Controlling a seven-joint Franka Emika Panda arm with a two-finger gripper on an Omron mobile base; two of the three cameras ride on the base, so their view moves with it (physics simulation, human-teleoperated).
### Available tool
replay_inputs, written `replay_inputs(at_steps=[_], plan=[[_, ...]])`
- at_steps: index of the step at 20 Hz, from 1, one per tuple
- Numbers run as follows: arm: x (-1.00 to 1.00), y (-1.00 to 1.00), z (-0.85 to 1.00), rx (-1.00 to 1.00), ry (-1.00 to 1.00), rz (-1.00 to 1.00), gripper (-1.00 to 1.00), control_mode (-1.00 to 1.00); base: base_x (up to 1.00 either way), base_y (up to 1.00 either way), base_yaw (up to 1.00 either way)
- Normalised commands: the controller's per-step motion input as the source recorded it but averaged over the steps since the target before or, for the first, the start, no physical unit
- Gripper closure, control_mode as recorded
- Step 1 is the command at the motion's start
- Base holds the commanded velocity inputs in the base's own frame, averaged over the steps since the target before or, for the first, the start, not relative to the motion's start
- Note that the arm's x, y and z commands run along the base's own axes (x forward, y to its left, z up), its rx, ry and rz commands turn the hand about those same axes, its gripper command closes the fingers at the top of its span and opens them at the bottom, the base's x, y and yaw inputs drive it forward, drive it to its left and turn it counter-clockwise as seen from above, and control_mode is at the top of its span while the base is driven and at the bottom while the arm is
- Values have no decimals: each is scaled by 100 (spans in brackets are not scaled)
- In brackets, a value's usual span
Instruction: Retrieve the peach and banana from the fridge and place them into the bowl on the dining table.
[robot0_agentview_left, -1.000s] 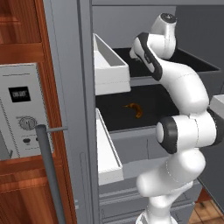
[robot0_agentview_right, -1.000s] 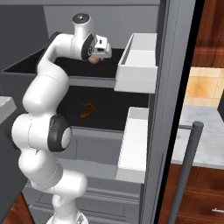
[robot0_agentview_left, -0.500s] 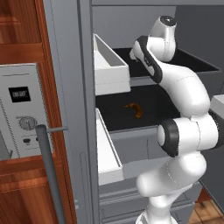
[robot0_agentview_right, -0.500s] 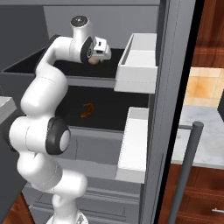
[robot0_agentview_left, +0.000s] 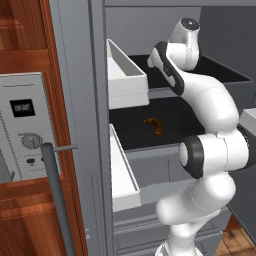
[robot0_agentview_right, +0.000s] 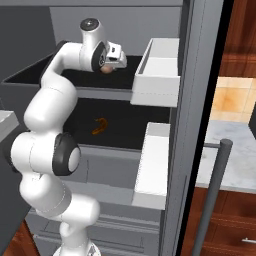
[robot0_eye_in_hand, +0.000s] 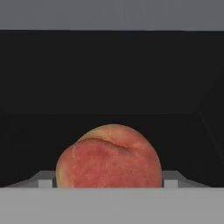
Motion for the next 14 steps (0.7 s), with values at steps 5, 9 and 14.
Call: replay_inputs(at_steps=[5,9,14], plan=[[-3,2,-3,0,0,-1,100,-100,0,0,0],[-98,-1,-11,0,-12,0,100,-100,0,0,0],[-100,0,0,0,-17,0,100,-100,0,0,0]])
